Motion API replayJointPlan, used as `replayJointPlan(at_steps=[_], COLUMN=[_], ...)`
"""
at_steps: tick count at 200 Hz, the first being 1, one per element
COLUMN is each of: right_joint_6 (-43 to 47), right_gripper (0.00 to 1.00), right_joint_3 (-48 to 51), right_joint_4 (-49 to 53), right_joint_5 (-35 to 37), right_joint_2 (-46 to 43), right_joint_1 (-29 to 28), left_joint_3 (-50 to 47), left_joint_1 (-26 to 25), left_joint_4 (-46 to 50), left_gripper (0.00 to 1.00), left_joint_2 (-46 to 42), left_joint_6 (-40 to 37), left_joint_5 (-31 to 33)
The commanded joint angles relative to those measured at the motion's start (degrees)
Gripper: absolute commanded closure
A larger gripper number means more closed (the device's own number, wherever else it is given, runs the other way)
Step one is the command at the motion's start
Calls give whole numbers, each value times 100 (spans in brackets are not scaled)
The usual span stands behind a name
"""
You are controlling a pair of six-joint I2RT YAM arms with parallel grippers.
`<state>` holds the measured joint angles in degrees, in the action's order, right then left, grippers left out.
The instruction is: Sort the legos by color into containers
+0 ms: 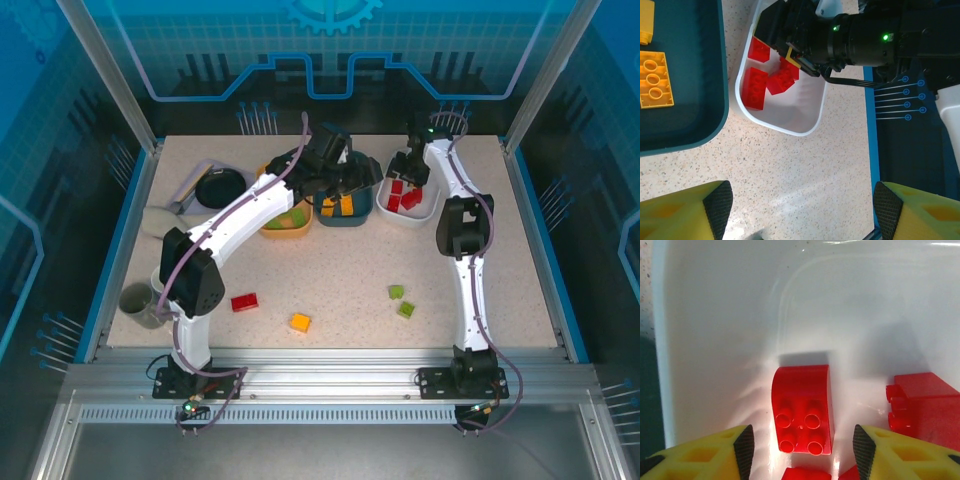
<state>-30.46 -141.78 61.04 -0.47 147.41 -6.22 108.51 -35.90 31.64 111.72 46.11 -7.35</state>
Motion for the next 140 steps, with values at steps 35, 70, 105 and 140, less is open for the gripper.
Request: replayJointPlan(at_steps=[35, 70, 105, 140], right_joint_6=[204, 29, -318, -797], right_gripper=[43, 46, 47, 47], right_joint_3=[459, 2589, 4937, 6311], right_joint_4=[37, -330, -414, 184], right_joint_5=[214, 429, 756, 890], right_joint_2=[-1581, -3428, -5489, -7198], right_joint_1=[-160, -464, -909, -1355], left_joint_3=[-345, -632, -511, -340], left_joint_1=[-66, -174, -524, -969], left_joint_4=[469, 899, 1432, 1696], left_gripper=[22, 22, 24, 24], left_joint_2=[-499, -415, 19, 468], left_joint_6=[-52, 298, 605, 851], left_joint_5=[38, -180, -235, -250])
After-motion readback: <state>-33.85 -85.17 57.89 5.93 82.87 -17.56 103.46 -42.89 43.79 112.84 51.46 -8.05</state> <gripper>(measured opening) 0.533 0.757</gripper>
